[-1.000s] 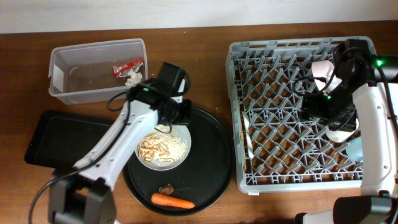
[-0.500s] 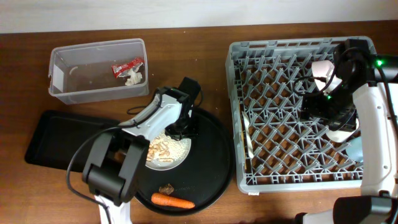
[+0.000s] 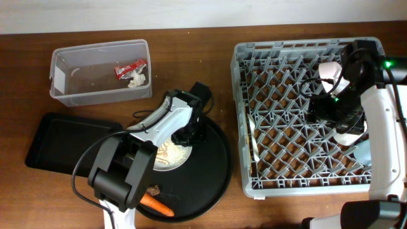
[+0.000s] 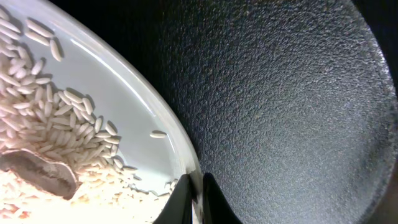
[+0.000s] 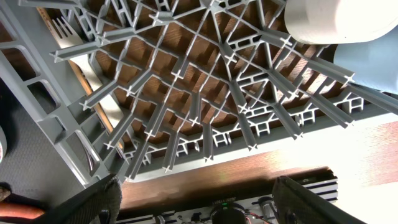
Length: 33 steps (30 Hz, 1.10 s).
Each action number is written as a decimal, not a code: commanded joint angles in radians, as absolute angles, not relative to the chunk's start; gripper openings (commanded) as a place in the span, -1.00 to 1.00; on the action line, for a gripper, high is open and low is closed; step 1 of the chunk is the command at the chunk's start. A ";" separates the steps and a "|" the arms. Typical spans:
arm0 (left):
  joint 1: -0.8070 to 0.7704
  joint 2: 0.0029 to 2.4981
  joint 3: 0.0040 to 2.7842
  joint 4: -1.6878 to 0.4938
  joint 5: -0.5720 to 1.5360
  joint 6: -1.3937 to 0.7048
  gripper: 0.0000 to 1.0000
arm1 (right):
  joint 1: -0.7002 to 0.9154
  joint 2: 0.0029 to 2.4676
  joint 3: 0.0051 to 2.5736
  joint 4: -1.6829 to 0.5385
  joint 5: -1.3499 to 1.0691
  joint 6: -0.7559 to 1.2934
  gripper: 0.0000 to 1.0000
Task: Sort waste into correct bins and load items into the dishwasher rack
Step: 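Grasp the rim of the white rice plate with the left gripper, then lift the plate and tip the rice onto the black rectangular tray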
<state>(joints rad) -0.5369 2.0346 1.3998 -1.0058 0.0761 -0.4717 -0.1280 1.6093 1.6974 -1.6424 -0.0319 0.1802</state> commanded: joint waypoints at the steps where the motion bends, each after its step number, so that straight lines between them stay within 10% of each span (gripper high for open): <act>1: -0.564 2.082 1.371 -1.015 0.023 -0.459 -0.88 | -0.131 1.611 1.692 -1.642 -0.041 0.179 0.61; 33: -0.501 1.902 1.544 -1.325 -0.225 -0.444 -1.00 | -0.131 1.611 1.692 -1.639 -0.041 0.179 0.61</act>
